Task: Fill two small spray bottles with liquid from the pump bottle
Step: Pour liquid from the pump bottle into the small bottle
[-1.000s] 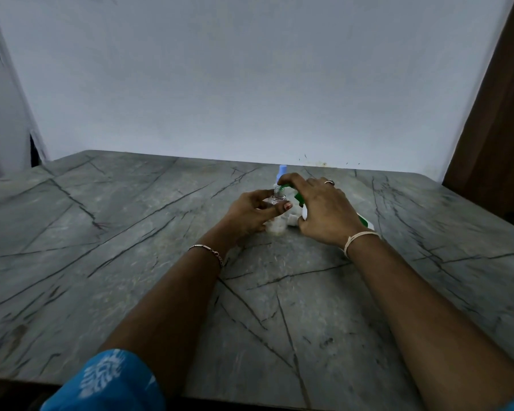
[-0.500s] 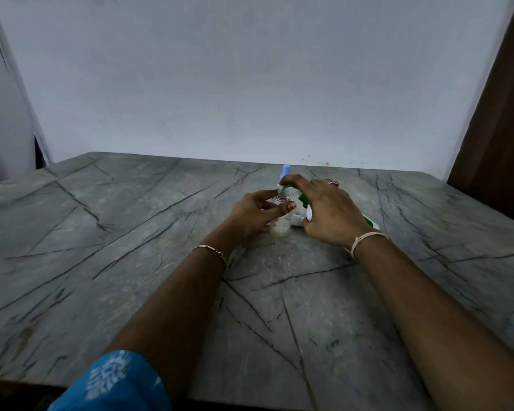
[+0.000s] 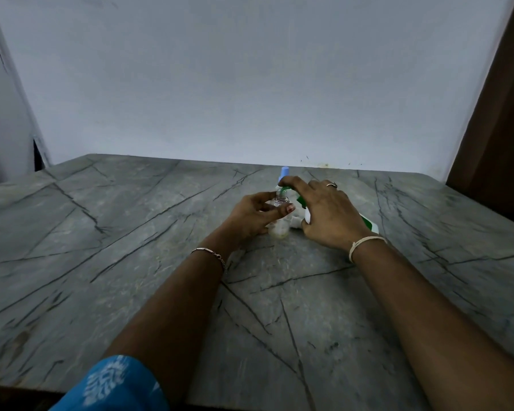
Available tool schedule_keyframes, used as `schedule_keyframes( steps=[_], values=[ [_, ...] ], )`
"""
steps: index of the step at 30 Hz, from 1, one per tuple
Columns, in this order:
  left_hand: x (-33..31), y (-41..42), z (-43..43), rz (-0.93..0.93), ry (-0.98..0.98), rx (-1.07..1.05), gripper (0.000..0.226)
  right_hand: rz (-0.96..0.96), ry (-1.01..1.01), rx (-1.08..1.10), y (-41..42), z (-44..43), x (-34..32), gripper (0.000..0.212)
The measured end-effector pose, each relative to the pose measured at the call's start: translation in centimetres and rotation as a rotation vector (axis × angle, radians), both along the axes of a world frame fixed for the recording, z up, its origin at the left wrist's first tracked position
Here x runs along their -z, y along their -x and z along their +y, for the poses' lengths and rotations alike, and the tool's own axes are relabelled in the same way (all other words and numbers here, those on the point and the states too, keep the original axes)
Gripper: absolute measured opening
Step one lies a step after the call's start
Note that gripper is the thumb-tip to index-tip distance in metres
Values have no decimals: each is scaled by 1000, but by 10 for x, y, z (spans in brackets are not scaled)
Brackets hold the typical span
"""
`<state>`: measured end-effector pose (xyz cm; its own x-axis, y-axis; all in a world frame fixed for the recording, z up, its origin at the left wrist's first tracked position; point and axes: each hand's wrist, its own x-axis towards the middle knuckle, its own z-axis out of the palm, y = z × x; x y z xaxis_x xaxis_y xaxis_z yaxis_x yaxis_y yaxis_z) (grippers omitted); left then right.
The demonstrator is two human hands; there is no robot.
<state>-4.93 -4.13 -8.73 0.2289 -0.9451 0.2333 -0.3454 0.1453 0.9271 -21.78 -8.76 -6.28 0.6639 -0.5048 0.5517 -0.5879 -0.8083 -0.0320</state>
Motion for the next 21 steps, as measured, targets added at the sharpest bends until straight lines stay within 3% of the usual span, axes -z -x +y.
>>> schedule_keyframes(
  steps=[5, 12, 16, 21],
  values=[
    [0, -2, 0, 1, 9, 1, 23, -4, -45, -16, 0, -1, -2, 77],
    [0, 1, 0, 7, 11, -4, 47, -61, -63, -47, -3, 1, -6, 65],
    [0, 1, 0, 5, 12, -6, 40, -26, -32, -17, -4, 1, -3, 72],
    [0, 1, 0, -20, 4, -7, 54, 7, -21, -15, 2, -1, -2, 84]
  ],
)
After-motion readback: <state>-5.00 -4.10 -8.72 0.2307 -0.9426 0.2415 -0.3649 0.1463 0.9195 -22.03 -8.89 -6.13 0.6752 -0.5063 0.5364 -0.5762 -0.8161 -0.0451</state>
